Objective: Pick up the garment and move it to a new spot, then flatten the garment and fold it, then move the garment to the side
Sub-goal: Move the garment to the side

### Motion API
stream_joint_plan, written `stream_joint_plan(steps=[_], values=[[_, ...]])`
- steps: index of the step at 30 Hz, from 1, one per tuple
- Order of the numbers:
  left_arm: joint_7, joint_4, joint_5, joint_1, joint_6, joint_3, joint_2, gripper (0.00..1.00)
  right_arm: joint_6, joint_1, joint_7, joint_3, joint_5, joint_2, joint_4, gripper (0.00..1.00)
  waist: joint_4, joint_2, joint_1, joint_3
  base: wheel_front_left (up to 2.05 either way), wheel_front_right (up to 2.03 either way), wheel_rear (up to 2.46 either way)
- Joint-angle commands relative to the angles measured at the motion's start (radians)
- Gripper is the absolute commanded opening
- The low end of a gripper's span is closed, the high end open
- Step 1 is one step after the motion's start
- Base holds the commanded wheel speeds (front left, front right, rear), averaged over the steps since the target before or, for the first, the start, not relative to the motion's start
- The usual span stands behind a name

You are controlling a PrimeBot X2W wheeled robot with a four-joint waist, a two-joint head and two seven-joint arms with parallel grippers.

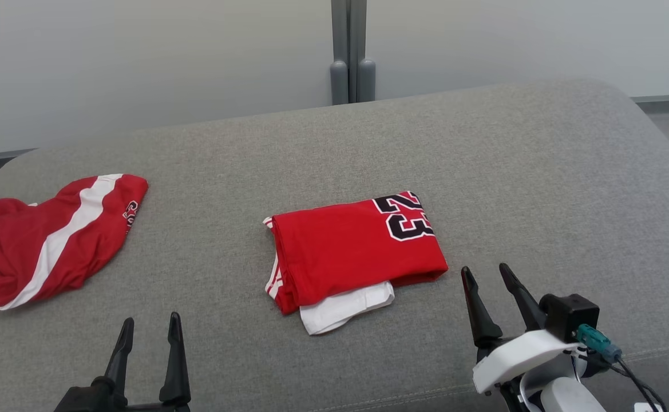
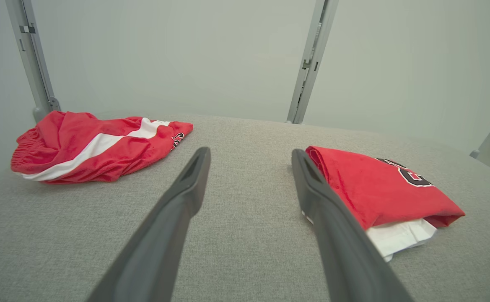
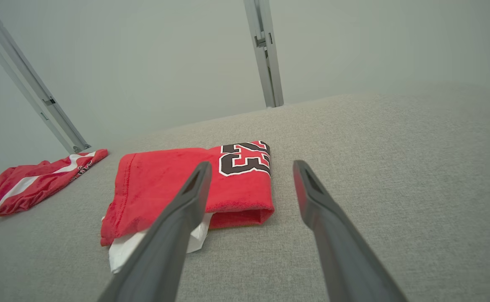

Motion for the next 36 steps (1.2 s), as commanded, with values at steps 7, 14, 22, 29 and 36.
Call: stream_joint_plan(steps=[7,14,22,29,36], values=[[-0.003,-0.030,0.017,-0.021,-0.023,-0.011,0.000,1.00,0.000,-0.153,-0.002,0.034,0.254,-0.002,0.160,1.00,0.053,0.0000,0.0000,0.064,0.00,0.00,0.00],[-0.003,-0.044,0.025,-0.063,-0.040,-0.007,0.001,1.00,0.000,-0.323,0.004,0.055,0.383,-0.003,0.352,1.00,0.093,0.0000,0.0000,0.132,0.00,0.00,0.00],[-0.003,-0.055,0.007,-0.105,-0.045,-0.032,0.024,1.00,0.000,-0.489,0.035,0.045,0.491,-0.020,0.574,1.00,0.137,0.0000,0.0000,0.190,0.00,0.00,0.00],[-0.004,-0.061,-0.022,-0.128,-0.046,-0.066,0.054,1.00,0.000,-0.576,0.053,0.054,0.529,-0.035,0.703,1.00,0.165,0.0000,0.0000,0.231,0.00,0.00,0.00],[-0.003,-0.060,-0.034,-0.140,-0.046,-0.075,0.067,1.00,0.000,-0.616,0.059,0.105,0.498,-0.036,0.796,0.65,0.179,0.0000,0.0000,0.250,0.00,0.00,0.00]])
